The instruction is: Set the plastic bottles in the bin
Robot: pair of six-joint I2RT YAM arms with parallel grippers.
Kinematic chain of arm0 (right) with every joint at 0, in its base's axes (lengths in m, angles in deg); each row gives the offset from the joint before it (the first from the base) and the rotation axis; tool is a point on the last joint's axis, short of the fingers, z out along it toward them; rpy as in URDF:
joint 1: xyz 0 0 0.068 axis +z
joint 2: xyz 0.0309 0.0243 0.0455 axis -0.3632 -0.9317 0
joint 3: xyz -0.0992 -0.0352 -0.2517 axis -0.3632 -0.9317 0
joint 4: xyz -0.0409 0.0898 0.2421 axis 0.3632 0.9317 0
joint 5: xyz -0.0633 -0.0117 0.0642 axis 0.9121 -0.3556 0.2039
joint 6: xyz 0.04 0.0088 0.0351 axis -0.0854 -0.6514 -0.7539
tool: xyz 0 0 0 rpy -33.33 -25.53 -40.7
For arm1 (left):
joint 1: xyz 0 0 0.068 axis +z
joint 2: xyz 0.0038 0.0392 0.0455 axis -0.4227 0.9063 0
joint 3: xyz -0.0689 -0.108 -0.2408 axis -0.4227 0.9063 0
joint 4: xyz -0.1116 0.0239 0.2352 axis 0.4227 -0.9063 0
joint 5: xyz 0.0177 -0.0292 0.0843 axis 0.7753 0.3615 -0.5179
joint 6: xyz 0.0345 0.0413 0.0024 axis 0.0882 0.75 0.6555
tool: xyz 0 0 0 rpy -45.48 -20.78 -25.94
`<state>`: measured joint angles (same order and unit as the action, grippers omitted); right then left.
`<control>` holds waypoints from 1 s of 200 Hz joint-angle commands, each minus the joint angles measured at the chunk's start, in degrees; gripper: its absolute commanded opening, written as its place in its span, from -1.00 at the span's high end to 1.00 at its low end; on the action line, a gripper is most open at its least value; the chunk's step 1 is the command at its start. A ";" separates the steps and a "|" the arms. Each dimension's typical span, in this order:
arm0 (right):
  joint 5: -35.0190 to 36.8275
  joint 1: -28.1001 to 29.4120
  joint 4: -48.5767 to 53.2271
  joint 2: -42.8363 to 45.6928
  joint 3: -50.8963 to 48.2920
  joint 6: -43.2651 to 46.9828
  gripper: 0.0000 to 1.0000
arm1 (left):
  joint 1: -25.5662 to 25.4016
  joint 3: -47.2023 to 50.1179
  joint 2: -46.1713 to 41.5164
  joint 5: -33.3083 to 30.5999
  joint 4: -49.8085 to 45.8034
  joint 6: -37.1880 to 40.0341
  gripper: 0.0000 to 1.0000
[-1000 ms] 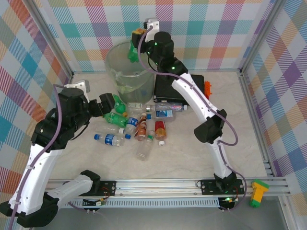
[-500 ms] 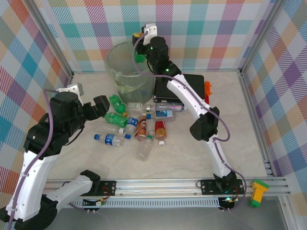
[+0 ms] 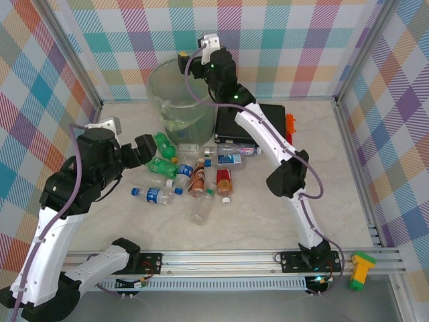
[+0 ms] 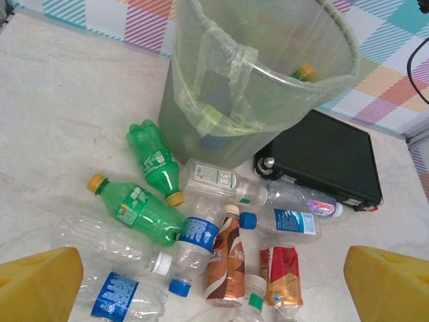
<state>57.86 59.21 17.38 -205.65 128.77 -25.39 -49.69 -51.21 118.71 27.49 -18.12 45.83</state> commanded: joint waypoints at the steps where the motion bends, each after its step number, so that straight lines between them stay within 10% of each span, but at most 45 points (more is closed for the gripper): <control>1: 0.05 0.58 2.40 7.01 -0.67 0.19 -0.98 | -0.45 1.79 0.07 1.72 2.60 -0.25 -0.99; 200: -4.78 2.16 17.65 49.69 -68.18 -20.12 -0.98 | -0.53 15.08 6.04 10.37 5.36 -5.52 -0.99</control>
<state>56.15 60.91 31.81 -158.83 64.06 -39.62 -49.69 -37.40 124.39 38.50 -9.82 40.67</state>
